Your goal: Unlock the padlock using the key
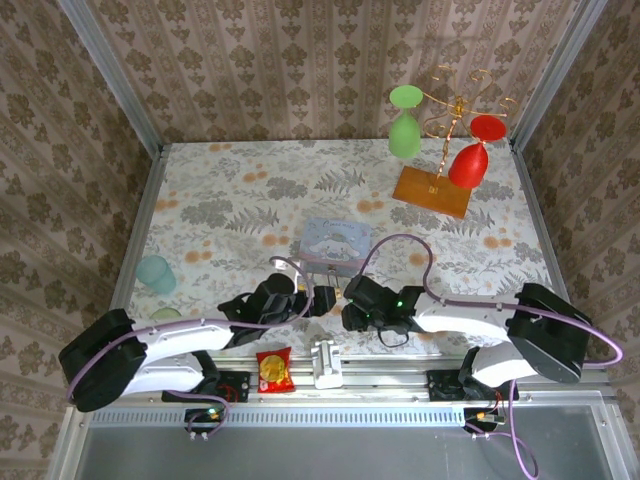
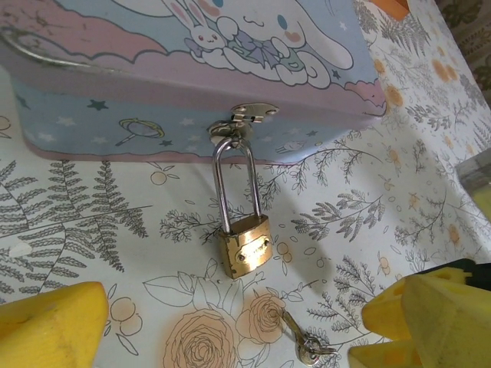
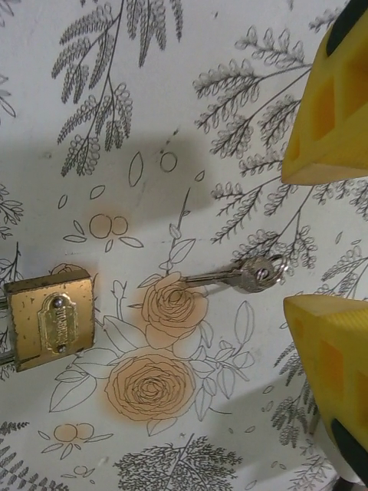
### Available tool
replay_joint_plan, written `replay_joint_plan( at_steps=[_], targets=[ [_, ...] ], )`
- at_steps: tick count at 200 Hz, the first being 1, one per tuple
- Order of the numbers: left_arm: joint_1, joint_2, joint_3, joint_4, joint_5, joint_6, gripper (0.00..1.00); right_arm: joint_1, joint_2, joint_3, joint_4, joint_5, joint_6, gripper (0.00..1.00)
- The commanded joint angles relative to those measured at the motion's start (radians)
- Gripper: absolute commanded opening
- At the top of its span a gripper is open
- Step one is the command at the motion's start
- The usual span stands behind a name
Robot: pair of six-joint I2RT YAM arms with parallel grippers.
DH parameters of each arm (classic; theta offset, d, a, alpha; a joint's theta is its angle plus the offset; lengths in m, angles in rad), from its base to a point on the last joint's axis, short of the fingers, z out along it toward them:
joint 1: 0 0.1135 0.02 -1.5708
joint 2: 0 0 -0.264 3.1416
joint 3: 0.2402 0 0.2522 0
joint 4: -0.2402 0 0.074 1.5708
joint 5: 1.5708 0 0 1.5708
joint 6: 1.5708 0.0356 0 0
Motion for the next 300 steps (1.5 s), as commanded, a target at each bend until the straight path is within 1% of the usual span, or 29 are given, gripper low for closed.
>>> replay_joint_plan(
  at_steps=[1,35,58,98,116,125,159,194,201,220,234,277,300],
  targets=[
    [-0.007,-0.053,-0.036,0.025,-0.054,-0.043,0.99,0.017,0.044,0.044,0.013,0.014,0.058,0.43],
    [-0.006,-0.145,-0.056,-0.055,-0.09,-0.019,0.99,0.019,0.052,0.046,-0.01,0.05,0.117,0.42],
    [-0.005,-0.19,-0.075,-0.071,-0.108,-0.007,0.99,0.021,0.077,0.063,-0.002,0.041,0.146,0.43],
    [-0.003,-0.23,-0.093,-0.087,-0.112,-0.007,0.99,0.033,0.13,0.093,-0.037,0.043,0.186,0.43],
    [-0.004,-0.242,-0.106,-0.084,-0.121,-0.022,1.0,0.035,0.148,0.104,-0.048,0.043,0.197,0.42],
    [-0.004,-0.248,-0.113,-0.081,-0.125,-0.029,1.0,0.037,0.16,0.113,-0.064,0.045,0.204,0.4],
    [-0.003,-0.274,-0.123,-0.087,-0.127,-0.028,1.0,0.048,0.166,0.115,-0.09,0.056,0.225,0.39],
    [-0.004,-0.276,-0.127,-0.076,-0.134,-0.022,1.0,0.048,0.182,0.12,-0.088,0.048,0.221,0.33],
    [-0.003,-0.278,-0.128,-0.075,-0.135,-0.023,1.0,0.047,0.182,0.117,-0.083,0.048,0.219,0.29],
    [-0.003,-0.276,-0.134,-0.062,-0.134,-0.03,1.0,0.047,0.175,0.114,-0.086,0.053,0.212,0.27],
    [-0.003,-0.272,-0.136,-0.058,-0.137,-0.034,1.0,0.048,0.173,0.116,-0.084,0.055,0.201,0.22],
    [-0.004,-0.241,-0.133,-0.036,-0.134,-0.028,1.0,0.047,0.169,0.117,-0.072,0.059,0.139,0.19],
    [-0.004,-0.215,-0.13,-0.016,-0.128,-0.026,1.0,0.047,0.185,0.147,-0.132,0.077,0.077,0.2]
  ],
)
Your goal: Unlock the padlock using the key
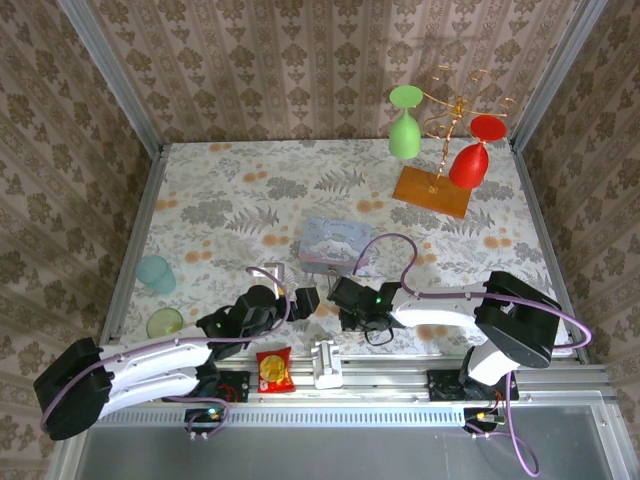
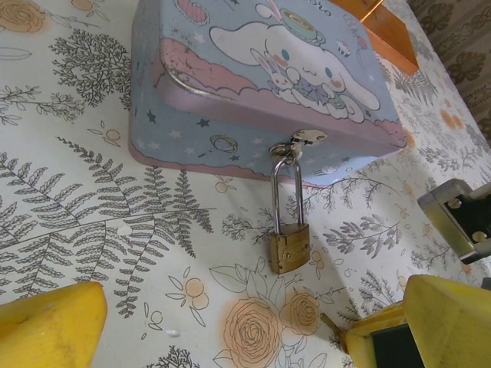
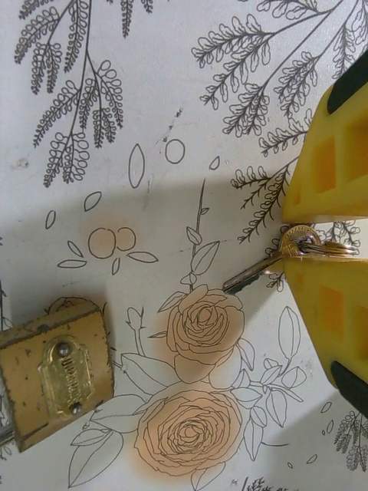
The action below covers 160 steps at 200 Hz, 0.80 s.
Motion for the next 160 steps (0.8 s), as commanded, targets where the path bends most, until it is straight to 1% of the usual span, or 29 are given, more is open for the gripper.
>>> replay_joint_plan(
  at_steps=[1,28,39,60,69,101,118,141,152,160],
  targets=[
    [-0.004,0.02,-0.007,0.039,-0.011,-0.003,1.0,0.01,0.032,0.036,-0.057,0.029,-0.072,0.2],
    [-0.004,0.05,-0.003,0.061,-0.005,-0.003,1.0,0.01,0.05,0.058,-0.108,0.049,-0.135,0.19],
    [-0.003,0.061,0.0,0.064,-0.004,-0.001,1.0,0.01,0.049,0.057,-0.102,0.047,-0.154,0.16],
    [-0.003,0.073,0.001,0.071,-0.008,-0.003,1.0,0.01,0.051,0.049,-0.082,0.036,-0.173,0.06],
    [-0.002,0.074,-0.002,0.076,-0.013,-0.008,1.0,0.01,0.051,0.046,-0.068,0.029,-0.19,0.0],
    [0.004,0.073,-0.009,0.1,-0.018,-0.045,1.0,0.001,0.003,0.019,-0.024,0.009,-0.289,0.0],
    [0.002,0.075,-0.011,0.123,-0.014,-0.1,0.99,-0.014,-0.05,-0.005,0.005,-0.006,-0.335,0.0],
    [-0.019,0.082,-0.042,0.277,-0.032,-0.183,0.95,-0.053,-0.139,-0.043,0.065,-0.054,-0.353,0.0],
    [-0.024,0.084,-0.039,0.304,-0.038,-0.219,0.95,-0.069,-0.164,-0.053,0.08,-0.059,-0.353,0.0],
    [-0.025,0.088,-0.034,0.317,-0.04,-0.241,0.95,-0.079,-0.217,-0.053,0.085,-0.057,-0.351,0.0]
  ],
)
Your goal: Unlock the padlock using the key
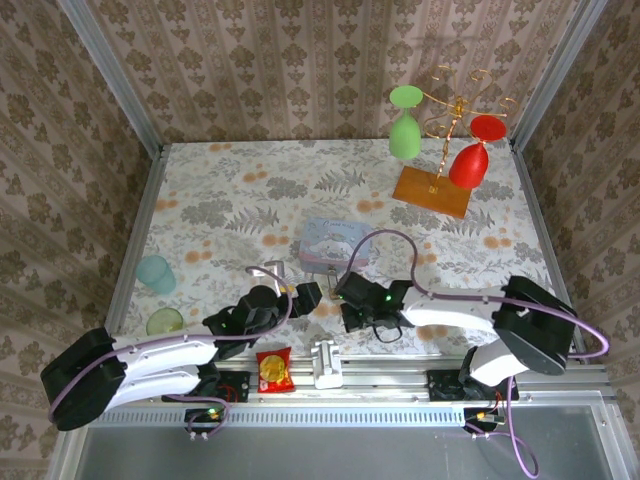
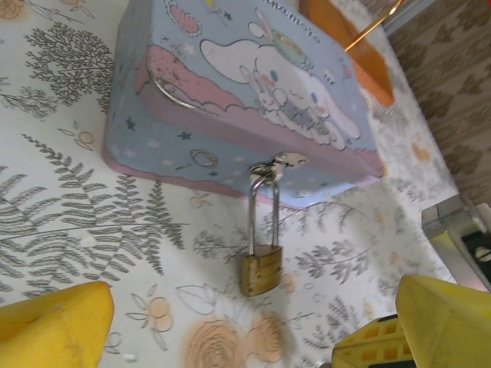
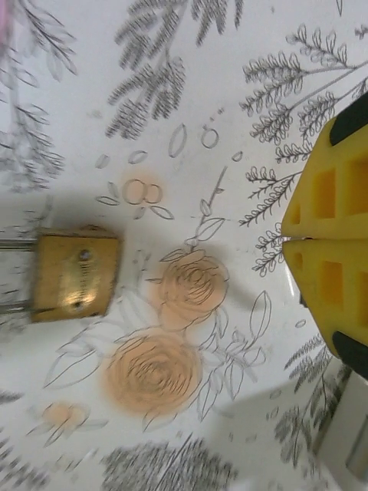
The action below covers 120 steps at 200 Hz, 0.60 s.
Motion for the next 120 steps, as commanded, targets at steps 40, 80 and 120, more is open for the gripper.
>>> replay_joint_plan(
  at_steps=[40,80,120],
  targets=[
    [-0.033,0.118,-0.003,0.308,-0.032,-0.255,0.94,-0.066,-0.219,-0.036,0.132,-0.042,-0.002,0.0],
    [-0.074,0.259,0.0,0.548,-0.12,-0.436,0.95,-0.101,-0.318,-0.078,0.253,-0.024,0.066,0.0],
    [-0.075,0.356,0.047,0.696,-0.143,-0.567,0.96,-0.113,-0.366,-0.134,0.434,0.001,0.062,0.0]
  ],
)
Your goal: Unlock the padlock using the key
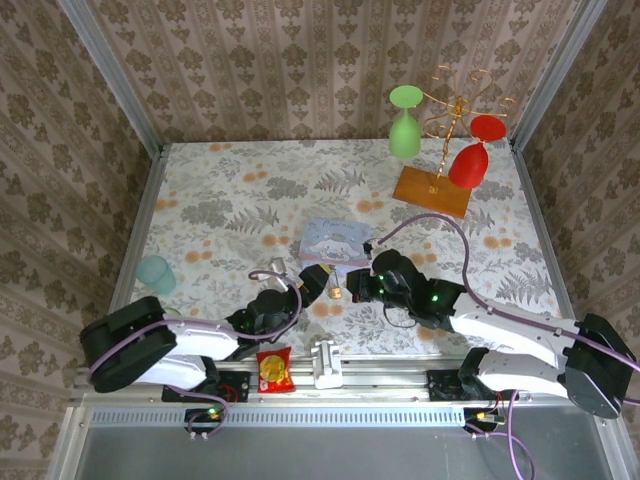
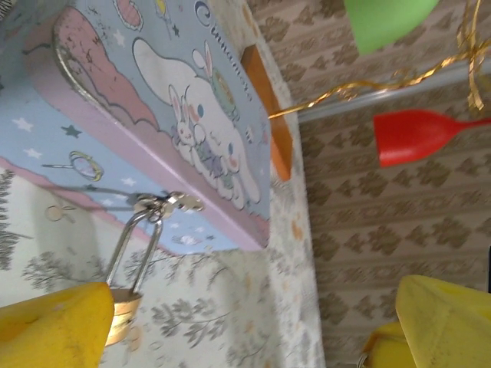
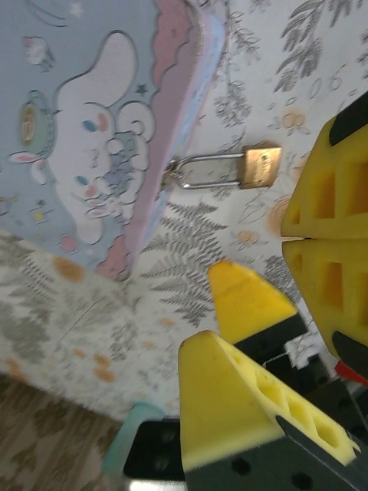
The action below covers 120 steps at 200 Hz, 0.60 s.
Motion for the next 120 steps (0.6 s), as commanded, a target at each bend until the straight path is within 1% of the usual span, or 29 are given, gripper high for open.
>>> replay_joint_plan(
  at_steps=[1,10,28,37,48,59,82,120],
  targets=[
    [-0.007,0.028,0.052,0.136,-0.034,-0.149,0.97,-0.004,-0.025,-0.029,0.152,0.025,0.007,0.0],
    [-0.007,0.048,0.074,0.133,-0.024,-0.208,0.97,-0.005,-0.024,-0.035,0.193,0.027,0.0,0.0],
    [-0.006,0.085,0.095,0.213,-0.024,-0.201,0.97,-0.005,-0.004,-0.037,0.274,0.014,-0.021,0.0],
    [-0.007,0.081,0.108,0.204,-0.026,-0.198,0.97,-0.005,0.013,-0.033,0.303,0.006,-0.03,0.0],
    [-0.008,0.07,0.124,0.161,-0.02,-0.223,0.97,-0.005,0.035,-0.04,0.355,0.001,-0.03,0.0],
    [-0.008,0.071,0.132,0.152,-0.014,-0.241,0.97,-0.005,0.052,-0.049,0.417,-0.003,-0.033,0.0],
    [-0.011,0.087,0.121,0.185,-0.023,-0.292,0.97,-0.005,0.086,-0.038,0.46,0.003,-0.059,0.0],
    [-0.026,0.104,0.116,0.232,-0.054,-0.319,0.97,-0.007,0.174,-0.038,0.601,-0.026,-0.064,0.0]
  ],
)
